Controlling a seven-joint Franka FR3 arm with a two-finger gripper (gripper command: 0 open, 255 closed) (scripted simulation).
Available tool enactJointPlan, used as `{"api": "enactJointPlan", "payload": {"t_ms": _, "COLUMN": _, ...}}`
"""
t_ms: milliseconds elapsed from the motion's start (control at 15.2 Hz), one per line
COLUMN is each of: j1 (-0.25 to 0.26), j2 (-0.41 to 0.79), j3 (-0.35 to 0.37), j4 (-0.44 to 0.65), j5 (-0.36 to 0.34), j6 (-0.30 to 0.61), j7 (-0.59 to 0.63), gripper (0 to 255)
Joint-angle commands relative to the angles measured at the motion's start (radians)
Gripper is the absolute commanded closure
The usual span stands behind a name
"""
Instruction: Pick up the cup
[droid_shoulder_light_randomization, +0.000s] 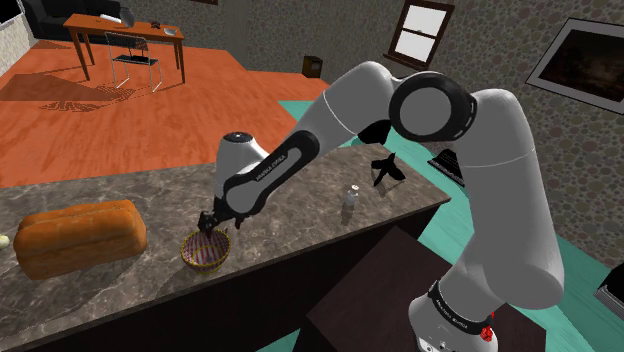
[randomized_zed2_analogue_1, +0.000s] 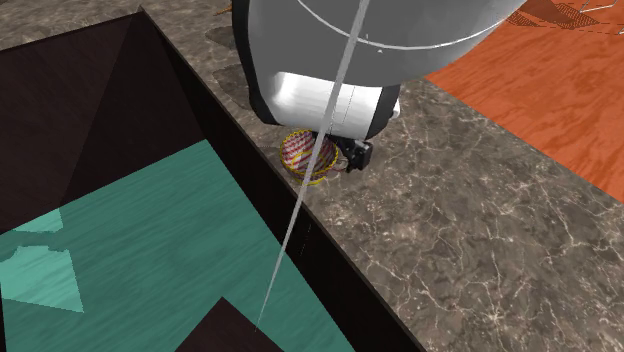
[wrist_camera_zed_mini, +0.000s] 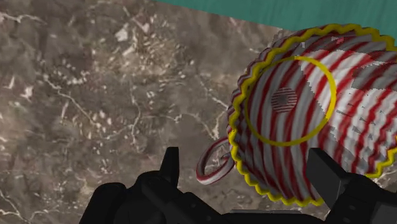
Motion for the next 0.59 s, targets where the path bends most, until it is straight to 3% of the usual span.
{"api": "enactJointPlan", "payload": {"t_ms": 0, "j1": 0.005, "j2": 0.026, "j3": -0.005, "j4": 0.009, "j5": -0.004, "j6": 0.017, "j7": 0.002, "gripper": 0}}
{"api": "enactJointPlan", "payload": {"t_ms": 198, "j1": 0.008, "j2": 0.044, "j3": -0.009, "j4": 0.016, "j5": -0.007, "j6": 0.029, "j7": 0.003, "gripper": 0}}
{"api": "enactJointPlan", "payload": {"t_ms": 264, "j1": 0.009, "j2": 0.044, "j3": -0.009, "j4": 0.015, "j5": -0.007, "j6": 0.029, "j7": 0.003, "gripper": 255}}
{"api": "enactJointPlan", "payload": {"t_ms": 528, "j1": 0.009, "j2": 0.044, "j3": -0.009, "j4": 0.016, "j5": -0.007, "j6": 0.029, "j7": 0.003, "gripper": 255}}
